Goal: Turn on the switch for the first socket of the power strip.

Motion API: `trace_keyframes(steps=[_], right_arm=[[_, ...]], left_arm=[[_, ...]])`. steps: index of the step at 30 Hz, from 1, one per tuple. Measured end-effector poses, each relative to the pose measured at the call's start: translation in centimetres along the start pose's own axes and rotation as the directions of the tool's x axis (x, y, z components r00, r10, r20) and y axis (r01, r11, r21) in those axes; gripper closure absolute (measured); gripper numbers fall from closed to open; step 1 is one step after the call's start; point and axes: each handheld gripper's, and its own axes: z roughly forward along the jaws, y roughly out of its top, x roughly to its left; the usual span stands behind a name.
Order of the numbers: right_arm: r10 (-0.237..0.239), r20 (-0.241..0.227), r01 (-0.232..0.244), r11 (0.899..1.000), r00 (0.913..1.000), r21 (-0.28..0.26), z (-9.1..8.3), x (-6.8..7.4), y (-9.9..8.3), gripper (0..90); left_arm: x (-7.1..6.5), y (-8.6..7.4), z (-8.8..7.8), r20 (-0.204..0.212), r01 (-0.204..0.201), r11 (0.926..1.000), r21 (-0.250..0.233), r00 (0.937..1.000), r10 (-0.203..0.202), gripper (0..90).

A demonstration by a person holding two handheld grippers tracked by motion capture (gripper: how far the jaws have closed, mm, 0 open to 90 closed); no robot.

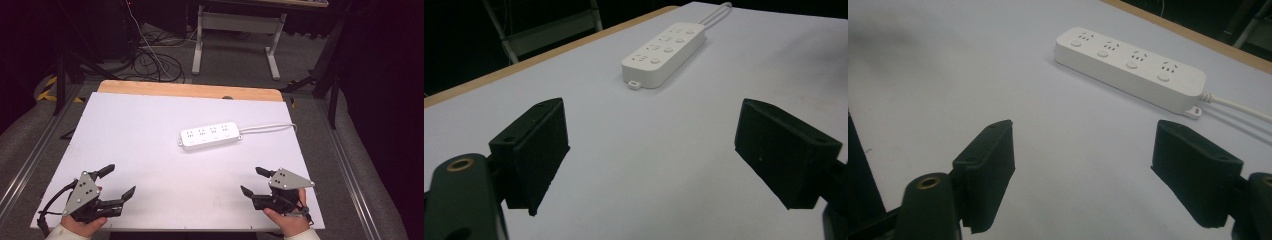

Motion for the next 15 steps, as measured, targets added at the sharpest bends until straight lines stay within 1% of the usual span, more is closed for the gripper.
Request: trace_keyframes(steps=[2,3,5,6,12,15], right_arm=[[-0.002,-0.006,0.002,1.0,1.0,0.005,0.0,-0.2,0.4,25.1],[0.004,-0.01,-0.004,1.0,0.9999,0.007,0.0,-0.2,0.6,25.1],[0.006,-0.012,-0.006,1.0,0.9999,0.002,-0.1,-0.5,1.2,25.1],[0.006,-0.012,-0.006,1.0,0.9999,0.002,-0.1,-0.5,1.2,25.1],[-0.005,-0.013,0.005,1.0,0.9999,-0.007,-0.1,-0.9,2.7,25.1],[-0.005,-0.013,0.005,1.0,0.9999,-0.008,-0.1,-1.0,3.0,25.1]], left_arm=[[0.0,0.0,0.0,0.0,-0.002,1.0,0.0,1.0,0.002,14.6],[0.0,0.0,0.0,-0.001,-0.002,1.0,0.0,1.0,0.002,14.6],[-0.1,0.0,0.0,0.0,0.0,1.0,0.001,1.0,0.0,14.6],[-0.1,0.0,0.0,0.0,-0.001,1.0,0.002,1.0,0.001,14.6],[-0.1,0.0,0.0,-0.001,-0.005,1.0,0.002,1.0,0.005,14.8],[-0.1,0.0,0.0,-0.003,-0.005,1.0,0.002,1.0,0.005,14.8]])
